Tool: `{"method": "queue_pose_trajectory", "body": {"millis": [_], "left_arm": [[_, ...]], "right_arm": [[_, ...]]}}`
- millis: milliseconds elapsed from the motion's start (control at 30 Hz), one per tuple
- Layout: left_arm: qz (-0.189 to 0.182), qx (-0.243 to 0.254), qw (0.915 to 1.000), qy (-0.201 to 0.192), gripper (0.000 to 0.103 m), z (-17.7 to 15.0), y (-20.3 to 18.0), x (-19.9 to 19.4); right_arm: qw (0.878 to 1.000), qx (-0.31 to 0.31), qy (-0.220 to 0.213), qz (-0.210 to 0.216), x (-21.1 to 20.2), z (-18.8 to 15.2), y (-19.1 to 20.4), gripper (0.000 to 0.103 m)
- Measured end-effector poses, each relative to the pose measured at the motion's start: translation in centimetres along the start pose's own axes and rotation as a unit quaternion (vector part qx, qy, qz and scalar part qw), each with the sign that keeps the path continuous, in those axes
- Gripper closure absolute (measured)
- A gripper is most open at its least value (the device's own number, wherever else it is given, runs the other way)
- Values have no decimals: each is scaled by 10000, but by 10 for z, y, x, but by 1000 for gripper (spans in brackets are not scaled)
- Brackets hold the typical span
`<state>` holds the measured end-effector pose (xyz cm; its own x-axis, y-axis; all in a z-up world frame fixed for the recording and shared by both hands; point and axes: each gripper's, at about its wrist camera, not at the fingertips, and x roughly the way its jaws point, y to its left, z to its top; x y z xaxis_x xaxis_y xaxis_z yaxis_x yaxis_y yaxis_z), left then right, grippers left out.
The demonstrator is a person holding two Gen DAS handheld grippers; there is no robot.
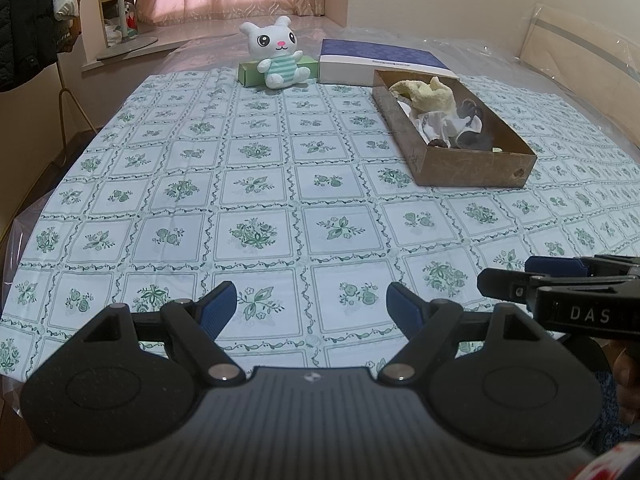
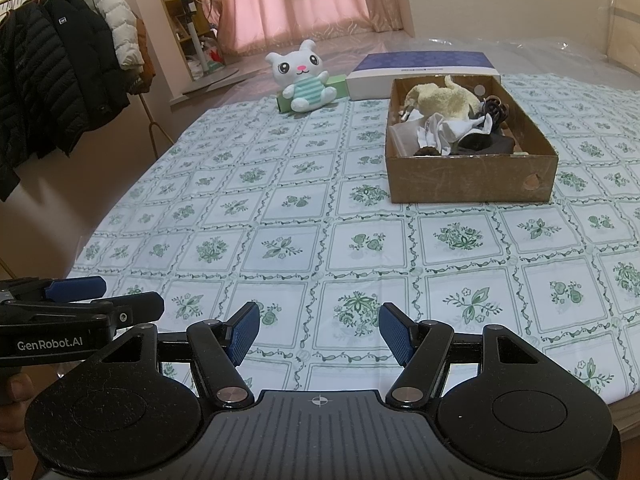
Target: Organize soft objects
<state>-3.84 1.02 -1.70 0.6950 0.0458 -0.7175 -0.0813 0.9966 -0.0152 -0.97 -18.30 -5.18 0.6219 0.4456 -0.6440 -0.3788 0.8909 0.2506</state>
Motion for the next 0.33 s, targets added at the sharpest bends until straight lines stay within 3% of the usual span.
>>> {"method": "queue_pose_trajectory", "body": {"millis": [333], "left_arm": [[5, -4, 10000, 15, 22, 1, 2, 2]], "right_arm": [[10000, 0, 10, -7, 1, 0, 1, 37]]}}
